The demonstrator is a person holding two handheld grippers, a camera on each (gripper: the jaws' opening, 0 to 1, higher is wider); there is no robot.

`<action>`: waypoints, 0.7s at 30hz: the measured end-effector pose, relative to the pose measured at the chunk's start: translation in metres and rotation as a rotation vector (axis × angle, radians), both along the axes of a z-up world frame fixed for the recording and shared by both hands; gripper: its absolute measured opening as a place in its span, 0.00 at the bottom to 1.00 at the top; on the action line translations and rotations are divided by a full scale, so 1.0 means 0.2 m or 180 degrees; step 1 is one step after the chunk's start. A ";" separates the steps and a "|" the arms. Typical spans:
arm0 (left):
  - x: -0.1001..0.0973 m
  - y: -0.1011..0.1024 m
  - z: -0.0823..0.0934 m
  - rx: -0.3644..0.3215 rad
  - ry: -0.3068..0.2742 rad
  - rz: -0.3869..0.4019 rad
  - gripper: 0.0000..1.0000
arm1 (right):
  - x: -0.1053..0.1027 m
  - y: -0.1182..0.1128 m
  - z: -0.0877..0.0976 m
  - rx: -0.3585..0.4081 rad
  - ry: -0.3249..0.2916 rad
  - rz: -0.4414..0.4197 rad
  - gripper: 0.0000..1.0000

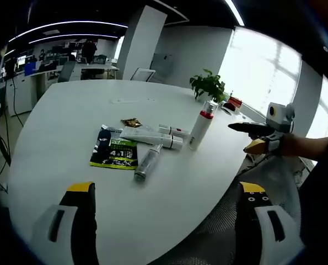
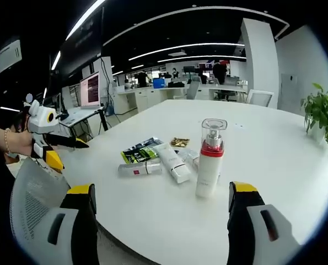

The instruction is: Arrange the skincare products in the storage area until every visible bottle or jar stands upright without overlapping.

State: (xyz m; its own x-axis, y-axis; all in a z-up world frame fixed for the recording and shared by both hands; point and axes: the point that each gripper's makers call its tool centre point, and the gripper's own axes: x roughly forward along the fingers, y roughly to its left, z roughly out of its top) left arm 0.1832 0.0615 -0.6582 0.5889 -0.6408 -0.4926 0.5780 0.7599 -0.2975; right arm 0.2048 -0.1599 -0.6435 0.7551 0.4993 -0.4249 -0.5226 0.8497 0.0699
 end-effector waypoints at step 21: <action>0.02 0.01 0.02 0.0097 -0.0261 0.0222 0.95 | -0.04 0.10 -0.01 -0.0069 0.0094 0.0385 0.93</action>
